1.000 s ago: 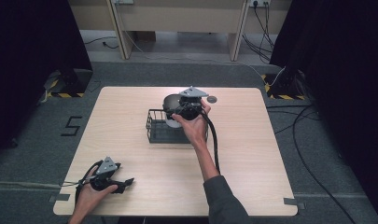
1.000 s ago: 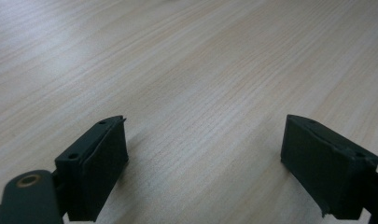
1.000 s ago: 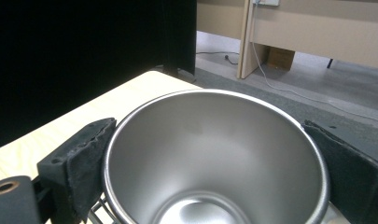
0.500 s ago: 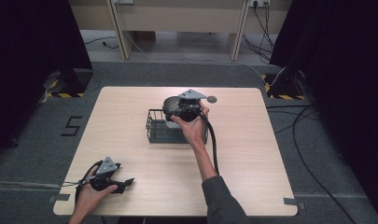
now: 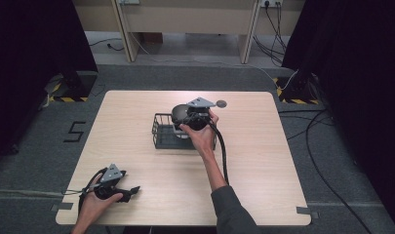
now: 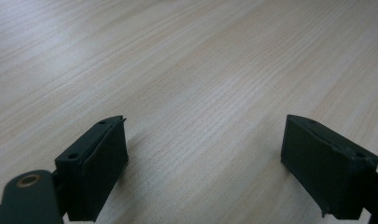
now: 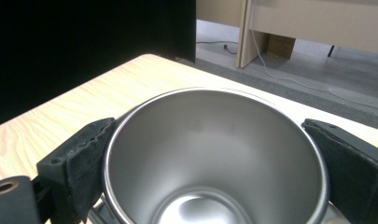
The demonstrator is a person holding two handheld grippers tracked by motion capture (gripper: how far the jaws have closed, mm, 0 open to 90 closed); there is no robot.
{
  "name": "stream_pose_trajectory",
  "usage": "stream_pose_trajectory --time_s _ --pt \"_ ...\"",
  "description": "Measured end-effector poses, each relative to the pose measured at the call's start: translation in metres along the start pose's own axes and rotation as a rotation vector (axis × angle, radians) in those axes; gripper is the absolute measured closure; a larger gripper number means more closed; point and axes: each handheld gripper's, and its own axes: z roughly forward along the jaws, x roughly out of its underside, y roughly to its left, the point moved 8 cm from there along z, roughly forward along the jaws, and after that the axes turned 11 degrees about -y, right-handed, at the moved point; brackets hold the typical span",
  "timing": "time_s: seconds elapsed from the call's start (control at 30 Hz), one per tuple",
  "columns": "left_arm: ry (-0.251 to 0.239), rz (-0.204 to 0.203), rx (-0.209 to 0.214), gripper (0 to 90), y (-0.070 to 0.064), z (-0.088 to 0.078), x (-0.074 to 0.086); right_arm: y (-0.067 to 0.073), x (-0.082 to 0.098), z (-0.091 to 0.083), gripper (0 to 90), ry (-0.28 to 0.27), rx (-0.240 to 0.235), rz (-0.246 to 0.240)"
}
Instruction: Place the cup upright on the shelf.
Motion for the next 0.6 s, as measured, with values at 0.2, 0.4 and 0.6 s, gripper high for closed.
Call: stream_pose_trajectory --time_s 0.2,0.4,0.6 --pt "0.000 0.000 0.000 13.6 -0.0001 0.0000 0.0000 -0.0002 0.0091 0.0022 6.2 0.005 -0.004 -0.013" --pt "-0.001 0.000 0.000 13.6 -0.0002 0.0000 0.0000 0.0002 0.0099 0.0014 6.1 0.005 -0.010 -0.017" --pt "-0.001 0.001 0.000 13.6 -0.0002 -0.0002 0.0002 0.0004 0.0108 0.0003 6.2 0.004 -0.038 -0.040"
